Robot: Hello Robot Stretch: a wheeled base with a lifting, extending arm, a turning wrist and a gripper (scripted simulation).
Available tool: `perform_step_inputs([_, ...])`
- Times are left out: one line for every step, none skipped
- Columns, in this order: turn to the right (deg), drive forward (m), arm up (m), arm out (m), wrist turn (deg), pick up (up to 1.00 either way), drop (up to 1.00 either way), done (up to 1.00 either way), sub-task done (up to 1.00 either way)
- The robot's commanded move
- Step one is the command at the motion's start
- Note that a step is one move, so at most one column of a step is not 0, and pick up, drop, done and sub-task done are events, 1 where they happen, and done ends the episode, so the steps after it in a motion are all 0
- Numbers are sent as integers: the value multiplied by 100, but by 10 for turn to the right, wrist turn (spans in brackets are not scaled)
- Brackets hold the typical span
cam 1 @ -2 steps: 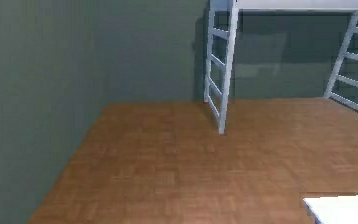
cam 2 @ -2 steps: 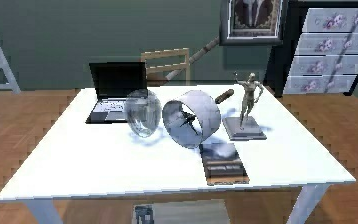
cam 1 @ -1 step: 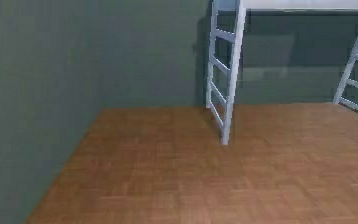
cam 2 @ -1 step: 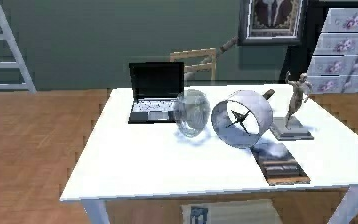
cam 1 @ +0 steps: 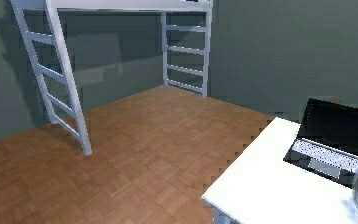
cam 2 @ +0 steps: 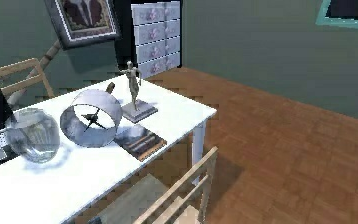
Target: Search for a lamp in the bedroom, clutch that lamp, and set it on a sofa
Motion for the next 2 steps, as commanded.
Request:
perform_step_inputs([30,0,0,0,0,0,0,0,0])
perform_step_inputs([0,30,0,0,0,0,0,0,0])
